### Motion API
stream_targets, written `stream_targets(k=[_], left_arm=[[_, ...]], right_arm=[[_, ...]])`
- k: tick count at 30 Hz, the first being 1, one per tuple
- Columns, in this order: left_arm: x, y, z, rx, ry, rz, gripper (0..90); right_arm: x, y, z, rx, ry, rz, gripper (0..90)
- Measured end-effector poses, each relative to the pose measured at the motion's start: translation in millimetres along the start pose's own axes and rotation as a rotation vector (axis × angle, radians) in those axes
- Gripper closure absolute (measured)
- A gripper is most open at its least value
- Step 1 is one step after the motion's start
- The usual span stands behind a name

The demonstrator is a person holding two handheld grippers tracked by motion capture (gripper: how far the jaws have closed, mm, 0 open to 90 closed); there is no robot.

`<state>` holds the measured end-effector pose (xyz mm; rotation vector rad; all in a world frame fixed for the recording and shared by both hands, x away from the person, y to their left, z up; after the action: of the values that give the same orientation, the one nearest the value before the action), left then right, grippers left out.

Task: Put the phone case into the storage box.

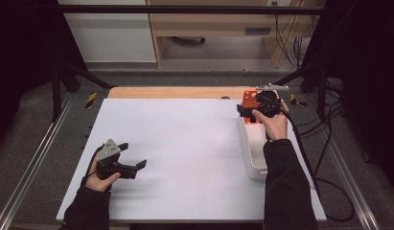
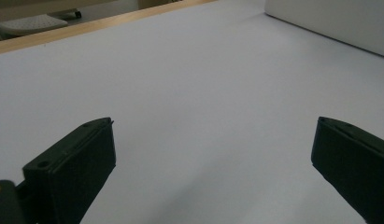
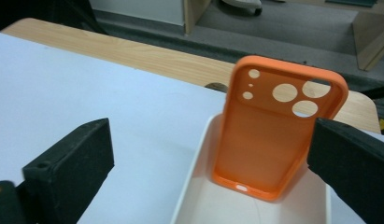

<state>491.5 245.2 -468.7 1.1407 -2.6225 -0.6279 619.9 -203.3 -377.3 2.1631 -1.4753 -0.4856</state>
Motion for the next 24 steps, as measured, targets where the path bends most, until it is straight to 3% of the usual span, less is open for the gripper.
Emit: stream_targets(k=[12, 24], left_arm=[[1.2, -0.5, -0.2, -0.001, -0.004, 0.005, 0.0], [3.8, -1.2, -0.9, -0.001, -0.005, 0.015, 0.0]], right_arm=[[-25.8, 42.3, 6.8, 0.082, 0.115, -0.144, 0.4], [-46.5, 75.8, 32.3, 0.158, 0.166, -0.254, 0.4]])
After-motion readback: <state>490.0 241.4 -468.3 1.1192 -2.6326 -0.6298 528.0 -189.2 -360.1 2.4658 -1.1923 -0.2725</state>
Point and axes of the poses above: each handheld gripper's, and its own axes: y roughly backward along the jaws, z roughly out of its underside, x roughly to its right, the point moved 4 cm from there along -y, roughly forward along the jaws, and after that the axes turned 1 degree about -x, right-handed, at the moved point
